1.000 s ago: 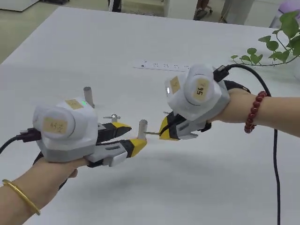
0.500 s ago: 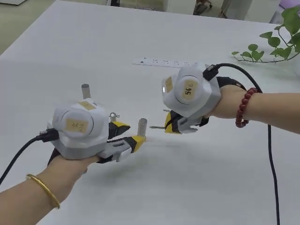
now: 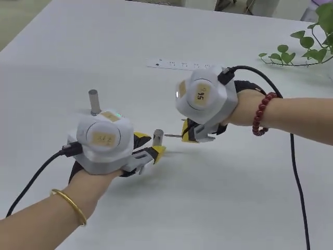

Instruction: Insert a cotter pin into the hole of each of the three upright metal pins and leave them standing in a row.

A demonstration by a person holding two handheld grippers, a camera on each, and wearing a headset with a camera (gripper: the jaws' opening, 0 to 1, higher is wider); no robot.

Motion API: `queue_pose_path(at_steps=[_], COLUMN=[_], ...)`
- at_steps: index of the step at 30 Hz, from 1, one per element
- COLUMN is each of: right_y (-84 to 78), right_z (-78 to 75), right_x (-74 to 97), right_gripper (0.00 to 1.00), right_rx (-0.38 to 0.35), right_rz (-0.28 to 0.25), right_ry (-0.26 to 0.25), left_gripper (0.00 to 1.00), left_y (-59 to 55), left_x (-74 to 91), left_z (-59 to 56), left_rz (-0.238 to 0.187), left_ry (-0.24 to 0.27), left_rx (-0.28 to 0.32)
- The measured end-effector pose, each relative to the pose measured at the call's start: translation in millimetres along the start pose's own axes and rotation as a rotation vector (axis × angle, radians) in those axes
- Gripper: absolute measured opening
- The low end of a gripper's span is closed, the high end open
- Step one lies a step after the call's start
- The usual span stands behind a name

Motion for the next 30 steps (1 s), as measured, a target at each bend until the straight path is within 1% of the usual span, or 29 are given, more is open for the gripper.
queue_pose_path(at_steps=[10,15,17,20,25,30], right_y=[3.6,5.4,6.8,10.3,14.3,18.2], right_z=[0.3,1.4,3.1,4.1,4.8,5.2], right_x=[1.3,4.1,5.1,6.3,6.3,5.6], right_gripper=[0.03,0.03,0.03,0.03,0.03,0.03], right_rx=[0.017,0.032,0.029,0.041,0.052,0.067], right_rz=[-0.007,-0.006,-0.013,-0.018,-0.023,-0.026], right_ry=[-0.006,-0.013,-0.006,-0.010,-0.009,-0.009], left_gripper=[0.12,0.12,0.11,0.11,0.11,0.11], left_y=[-0.6,-0.5,-0.6,-0.7,-1.2,-1.1], left_x=[-2.5,-2.1,-2.1,-2.3,-2.6,-3.2], left_z=[1.8,1.7,1.9,2.2,2.7,2.3], left_rz=[0.003,0.007,0.007,0.007,0.013,0.012], left_ry=[0.016,0.015,0.015,0.013,0.010,0.009], left_rx=[-0.013,-0.010,-0.008,-0.005,-0.016,-0.011])
Point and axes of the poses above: the centre of the closed fingertips' face, and the gripper's own axes: x roughly backward along the fingers, z roughly to its left, y roughly out of its top, the point moved 2 cm from there along x, roughly backward along the fingers, and after that the axes turned 12 degrees about -x, right-handed, at the moved point
